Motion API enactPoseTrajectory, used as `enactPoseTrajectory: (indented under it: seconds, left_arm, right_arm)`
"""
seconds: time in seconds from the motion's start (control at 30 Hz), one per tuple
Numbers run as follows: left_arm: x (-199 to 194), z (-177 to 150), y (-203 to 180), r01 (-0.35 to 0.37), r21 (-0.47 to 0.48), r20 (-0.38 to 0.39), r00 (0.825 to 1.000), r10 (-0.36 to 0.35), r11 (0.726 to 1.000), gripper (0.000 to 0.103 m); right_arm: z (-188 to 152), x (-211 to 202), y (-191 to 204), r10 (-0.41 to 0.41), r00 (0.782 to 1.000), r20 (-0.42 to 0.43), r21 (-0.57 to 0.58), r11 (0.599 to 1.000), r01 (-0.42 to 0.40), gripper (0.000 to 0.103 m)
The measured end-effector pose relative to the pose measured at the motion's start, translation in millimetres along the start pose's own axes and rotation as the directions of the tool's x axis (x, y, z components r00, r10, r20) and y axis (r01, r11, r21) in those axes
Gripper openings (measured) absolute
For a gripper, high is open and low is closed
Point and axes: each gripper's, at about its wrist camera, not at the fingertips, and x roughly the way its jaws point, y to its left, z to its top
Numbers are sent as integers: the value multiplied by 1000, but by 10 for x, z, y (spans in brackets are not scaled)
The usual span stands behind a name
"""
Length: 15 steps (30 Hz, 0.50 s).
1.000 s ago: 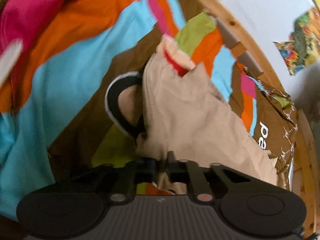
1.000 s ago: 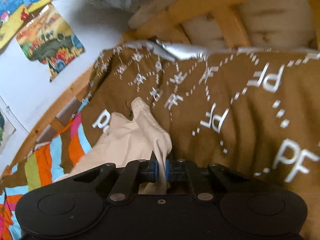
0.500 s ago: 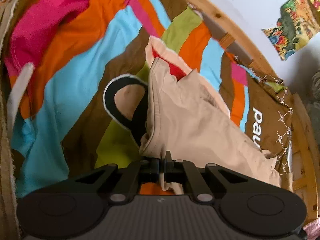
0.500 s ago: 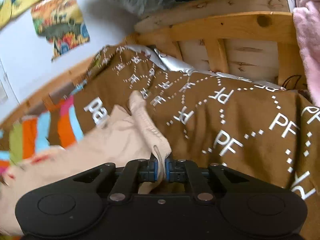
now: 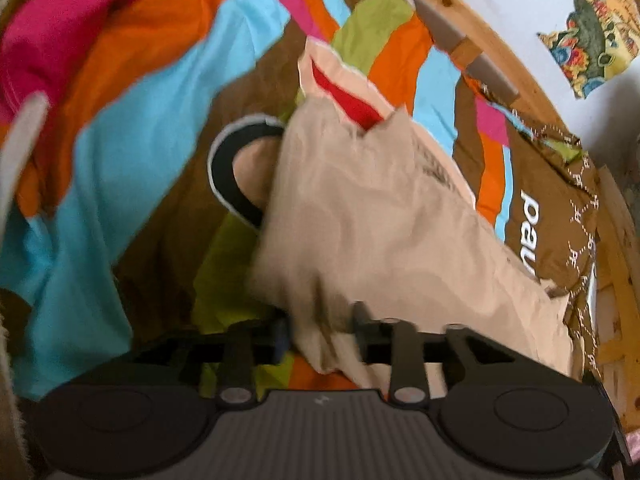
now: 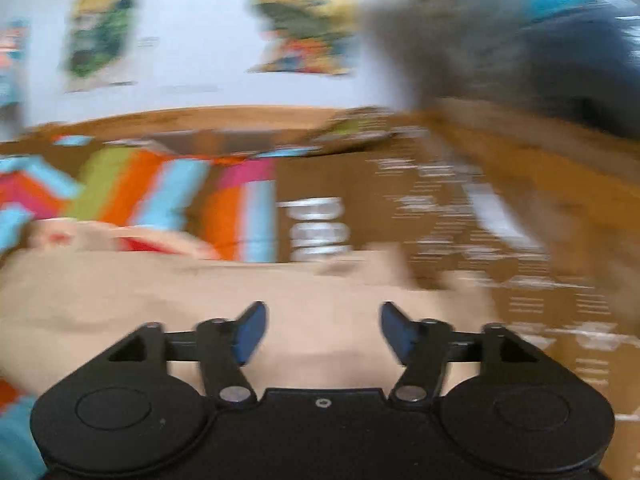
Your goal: Fold large clothes
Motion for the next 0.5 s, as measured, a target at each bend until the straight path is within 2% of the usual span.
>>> enactPoseTrajectory:
  seconds: [0.07, 0.13, 0.23, 0.3, 0.37, 0.4, 0.5]
  left_arm:
    - [57, -38, -5, -3, 11, -13, 1000, 3, 1000, 46]
    - [107, -69, -15, -10, 26, -14, 1000, 10, 1000, 55]
    - [144, -89, -27, -10, 31, -8, 1000, 10, 999, 57]
    - [154, -78, -10, 1, 17, -11, 1000, -1, 1000, 57]
    - [160, -69, 18, 16, -2, -8, 1000, -16, 1000, 57]
    - [173, -65, 20, 19, -7, -4, 1000, -19, 1000, 56]
    - [180, -57, 13, 23, -10, 18, 1000, -23, 1000, 38]
  right_arm:
    - [25, 176, 298, 97, 995, -3, -34, 995, -97, 71]
    - [23, 333, 580, 121, 992, -24, -123, 985, -123, 73]
    - [-76, 470, 818, 82, 995, -51, -241, 966, -92, 78]
    - [-195, 511, 860, 48, 997, -66, -281, 957, -65, 79]
    - [-336, 580, 862, 43, 991, -128, -281, 956, -78, 78]
    - [-417, 624, 846, 44, 987, -153, -263, 961, -84, 78]
    - [-563, 567, 854, 44, 994, -105, -272, 960, -71, 78]
